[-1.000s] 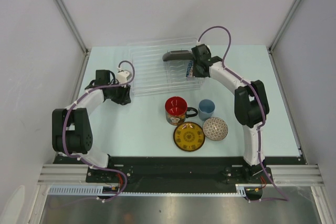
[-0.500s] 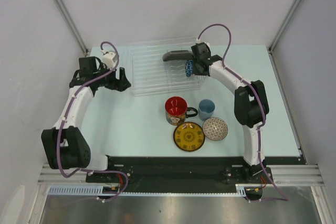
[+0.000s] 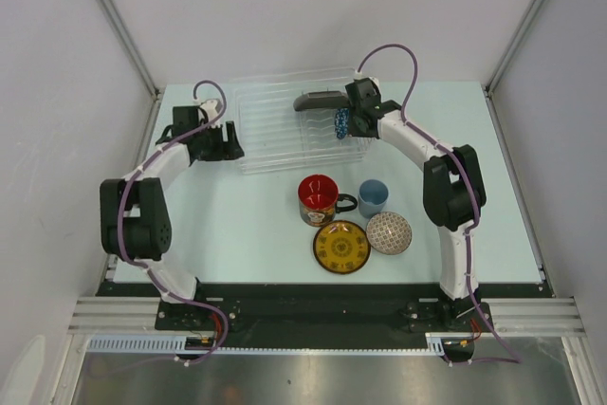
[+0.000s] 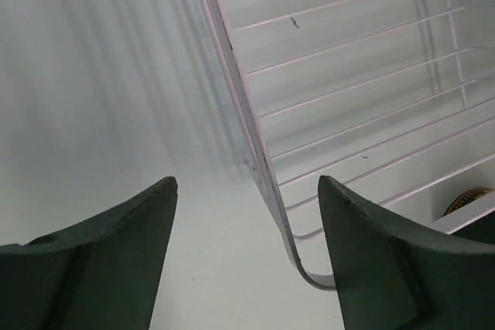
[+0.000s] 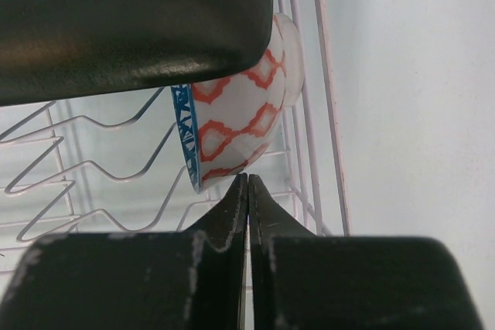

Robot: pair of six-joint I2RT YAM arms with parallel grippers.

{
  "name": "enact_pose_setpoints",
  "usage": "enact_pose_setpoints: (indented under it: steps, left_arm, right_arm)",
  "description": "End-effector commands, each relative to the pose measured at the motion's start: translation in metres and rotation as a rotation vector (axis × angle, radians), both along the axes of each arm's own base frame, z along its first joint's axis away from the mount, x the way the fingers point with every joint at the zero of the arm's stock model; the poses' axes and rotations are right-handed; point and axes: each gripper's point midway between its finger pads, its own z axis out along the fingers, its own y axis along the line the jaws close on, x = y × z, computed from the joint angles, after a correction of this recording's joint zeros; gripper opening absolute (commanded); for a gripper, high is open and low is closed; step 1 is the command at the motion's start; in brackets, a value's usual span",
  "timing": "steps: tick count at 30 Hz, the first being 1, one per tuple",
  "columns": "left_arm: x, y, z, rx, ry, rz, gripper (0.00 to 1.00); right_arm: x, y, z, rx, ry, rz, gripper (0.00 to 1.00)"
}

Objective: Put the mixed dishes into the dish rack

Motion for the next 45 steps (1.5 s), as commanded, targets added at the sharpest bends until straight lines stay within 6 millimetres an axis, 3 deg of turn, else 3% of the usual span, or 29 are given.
enact_pose_setpoints:
  steps: [1,4,5,8,11,24,29,38,45]
  left_arm:
    - [0.027,-0.01,0.023,0.03,-0.098,0.026,0.77]
    - [0.024,-0.018,0.017,0.055,-0.095,-0.013,0.63]
    - [0.021,-0.02,0.013,0.071,-0.093,-0.035,0.53]
    - [0.013,-0.027,0.007,0.101,-0.092,-0.092,0.36]
    - [0.004,-0.033,0.003,0.117,-0.08,-0.159,0.27]
    - [-0.051,-0.049,-0.021,0.122,0.068,-0.473,0.29]
    - [-0.06,-0.05,-0.023,0.119,0.077,-0.528,0.28]
    - [-0.07,-0.051,-0.015,0.124,0.079,-0.579,0.29]
    - [-0.07,-0.05,-0.013,0.132,0.074,-0.575,0.3]
  right_arm:
    - [0.007,0.002,0.013,0.009,-0.052,-0.008,0.0]
    - [0.008,0.003,0.014,0.01,-0.057,-0.005,0.0]
    - [0.009,0.003,0.014,0.011,-0.061,-0.004,0.0]
    - [0.013,0.004,0.016,0.013,-0.069,-0.001,0.0]
    - [0.017,0.004,0.015,0.01,-0.071,-0.003,0.0]
    - [0.04,0.002,0.027,-0.014,-0.116,-0.012,0.0]
    - [0.048,-0.001,0.033,-0.037,-0.13,-0.016,0.0]
    - [0.059,0.003,0.026,-0.031,-0.122,-0.021,0.0]
    - [0.045,0.0,0.017,-0.044,-0.084,-0.021,0.0]
